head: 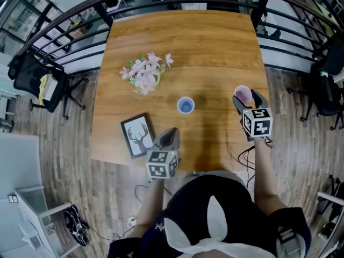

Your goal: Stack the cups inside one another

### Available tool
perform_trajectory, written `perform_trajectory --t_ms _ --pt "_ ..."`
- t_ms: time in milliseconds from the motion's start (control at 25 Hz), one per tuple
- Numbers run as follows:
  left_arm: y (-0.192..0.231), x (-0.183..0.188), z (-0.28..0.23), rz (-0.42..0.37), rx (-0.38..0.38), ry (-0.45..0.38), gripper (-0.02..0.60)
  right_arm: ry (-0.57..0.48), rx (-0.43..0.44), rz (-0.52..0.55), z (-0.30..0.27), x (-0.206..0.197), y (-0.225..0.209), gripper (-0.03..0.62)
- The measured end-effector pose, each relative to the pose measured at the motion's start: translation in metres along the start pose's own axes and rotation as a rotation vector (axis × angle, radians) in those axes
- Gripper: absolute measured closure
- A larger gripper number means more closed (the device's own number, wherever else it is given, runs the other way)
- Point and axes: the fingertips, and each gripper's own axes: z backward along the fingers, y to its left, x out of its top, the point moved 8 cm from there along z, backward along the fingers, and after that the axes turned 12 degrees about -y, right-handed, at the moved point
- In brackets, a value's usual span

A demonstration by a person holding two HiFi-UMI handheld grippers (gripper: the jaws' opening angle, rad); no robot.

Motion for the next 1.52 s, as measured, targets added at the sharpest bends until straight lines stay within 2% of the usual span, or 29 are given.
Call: perform_trajectory --t_ms 240,480,880,1520 --pt "-0.002 0.003 0.003 -0.007 0.001 -0.015 0.555 -0.106 0.039 0.019 0.011 0.038 0.011 0.256" --pt "-0.007 0.01 0.008 -0.003 0.007 -0.025 0.555 -0.169 0.079 0.034 0.02 0.063 0.021 0.258" --pt "-0.007 0.009 0.013 -0.008 0.02 -0.029 0.555 -0.162 0.134 0.039 0.013 0.064 0.037 0.258" --pt "-0.001 0.008 0.021 0.004 0.041 -0.034 0.555 -0.181 0.321 0.083 -0.013 0.085 0.107 0.258"
